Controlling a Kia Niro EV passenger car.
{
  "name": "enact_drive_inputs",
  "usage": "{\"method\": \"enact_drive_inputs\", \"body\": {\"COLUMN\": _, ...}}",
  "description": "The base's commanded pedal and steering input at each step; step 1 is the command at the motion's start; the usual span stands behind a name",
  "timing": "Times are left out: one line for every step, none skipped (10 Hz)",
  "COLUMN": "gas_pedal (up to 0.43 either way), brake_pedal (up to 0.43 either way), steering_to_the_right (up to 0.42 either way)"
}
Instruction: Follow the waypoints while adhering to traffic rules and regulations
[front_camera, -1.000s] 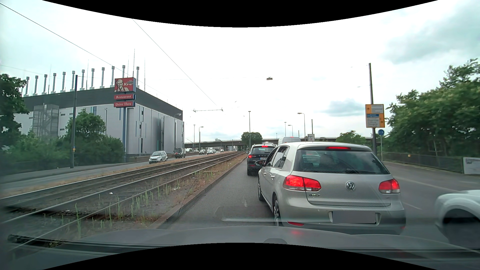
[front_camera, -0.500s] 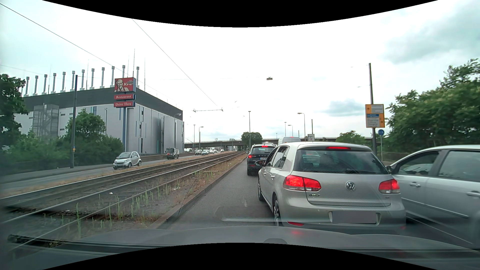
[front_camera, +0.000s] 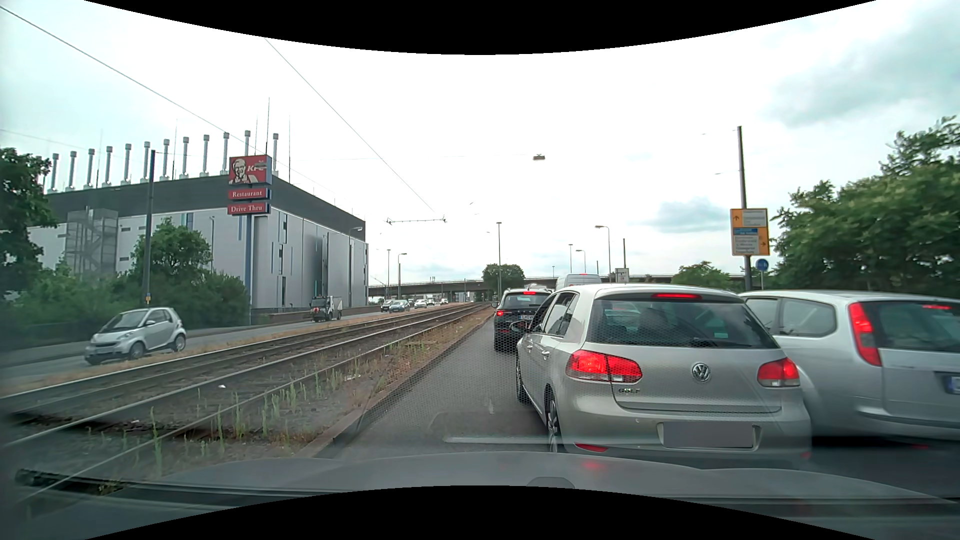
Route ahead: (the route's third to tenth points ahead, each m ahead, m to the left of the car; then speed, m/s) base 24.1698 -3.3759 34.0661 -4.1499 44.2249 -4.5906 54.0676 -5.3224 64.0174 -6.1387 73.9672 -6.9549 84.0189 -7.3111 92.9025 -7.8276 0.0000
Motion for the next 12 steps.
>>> {"method": "enact_drive_inputs", "body": {"gas_pedal": 0.000, "brake_pedal": 0.244, "steering_to_the_right": 0.001}}
{"method": "enact_drive_inputs", "body": {"gas_pedal": 0.000, "brake_pedal": 0.244, "steering_to_the_right": 0.001}}
{"method": "enact_drive_inputs", "body": {"gas_pedal": 0.000, "brake_pedal": 0.244, "steering_to_the_right": 0.001}}
{"method": "enact_drive_inputs", "body": {"gas_pedal": 0.000, "brake_pedal": 0.244, "steering_to_the_right": 0.001}}
{"method": "enact_drive_inputs", "body": {"gas_pedal": 0.000, "brake_pedal": 0.244, "steering_to_the_right": 0.001}}
{"method": "enact_drive_inputs", "body": {"gas_pedal": 0.000, "brake_pedal": 0.244, "steering_to_the_right": 0.001}}
{"method": "enact_drive_inputs", "body": {"gas_pedal": 0.000, "brake_pedal": 0.244, "steering_to_the_right": 0.001}}
{"method": "enact_drive_inputs", "body": {"gas_pedal": 0.000, "brake_pedal": 0.244, "steering_to_the_right": 0.001}}
{"method": "enact_drive_inputs", "body": {"gas_pedal": 0.000, "brake_pedal": 0.244, "steering_to_the_right": 0.001}}
{"method": "enact_drive_inputs", "body": {"gas_pedal": 0.000, "brake_pedal": 0.244, "steering_to_the_right": 0.001}}
{"method": "enact_drive_inputs", "body": {"gas_pedal": 0.000, "brake_pedal": 0.244, "steering_to_the_right": 0.001}}
{"method": "enact_drive_inputs", "body": {"gas_pedal": 0.000, "brake_pedal": 0.244, "steering_to_the_right": 0.001}}
